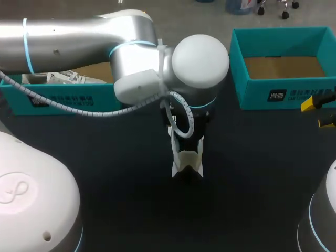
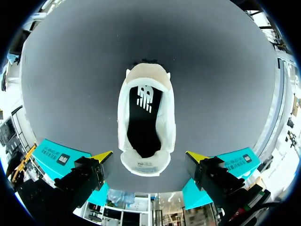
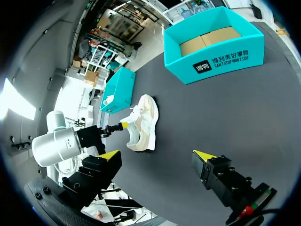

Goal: Take the shoe out of the shoebox, open the shoe tongue, remove and reinsert the insole, then place the shoe into the shoebox

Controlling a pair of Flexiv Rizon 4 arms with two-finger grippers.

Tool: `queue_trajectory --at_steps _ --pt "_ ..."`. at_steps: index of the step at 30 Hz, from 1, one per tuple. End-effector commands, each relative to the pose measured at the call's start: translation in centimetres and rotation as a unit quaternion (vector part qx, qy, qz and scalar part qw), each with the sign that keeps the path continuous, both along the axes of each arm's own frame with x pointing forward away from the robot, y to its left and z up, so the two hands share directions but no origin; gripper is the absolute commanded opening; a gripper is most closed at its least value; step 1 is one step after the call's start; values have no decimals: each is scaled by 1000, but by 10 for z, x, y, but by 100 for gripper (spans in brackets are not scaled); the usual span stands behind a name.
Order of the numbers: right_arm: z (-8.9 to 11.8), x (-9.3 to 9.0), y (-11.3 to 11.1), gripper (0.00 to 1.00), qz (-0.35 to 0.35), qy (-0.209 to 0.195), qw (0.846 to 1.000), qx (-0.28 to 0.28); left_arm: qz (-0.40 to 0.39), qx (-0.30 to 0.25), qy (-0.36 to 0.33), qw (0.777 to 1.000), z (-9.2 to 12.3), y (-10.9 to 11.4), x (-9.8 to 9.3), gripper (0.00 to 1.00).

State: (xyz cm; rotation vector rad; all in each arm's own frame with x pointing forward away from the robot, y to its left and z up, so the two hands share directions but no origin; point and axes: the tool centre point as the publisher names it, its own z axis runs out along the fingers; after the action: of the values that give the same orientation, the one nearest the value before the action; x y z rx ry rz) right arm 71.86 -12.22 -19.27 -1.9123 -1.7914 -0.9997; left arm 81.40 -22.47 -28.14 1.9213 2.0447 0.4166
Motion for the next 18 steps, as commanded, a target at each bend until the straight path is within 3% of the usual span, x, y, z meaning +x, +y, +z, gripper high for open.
queue_trajectory --at_steps 1,12,14,18 --pt "0 0 1 100 -1 1 1000 -1 -4 -3 5 1000 19 7 6 100" --pt "0 0 1 100 -1 1 1000 -1 -7 5 25 1000 45 6 51 99" --pt "0 0 1 100 -1 1 1000 -1 -7 5 33 999 50 6 59 87" --pt "0 0 1 100 -1 1 1000 -1 1 5 33 999 65 6 69 77"
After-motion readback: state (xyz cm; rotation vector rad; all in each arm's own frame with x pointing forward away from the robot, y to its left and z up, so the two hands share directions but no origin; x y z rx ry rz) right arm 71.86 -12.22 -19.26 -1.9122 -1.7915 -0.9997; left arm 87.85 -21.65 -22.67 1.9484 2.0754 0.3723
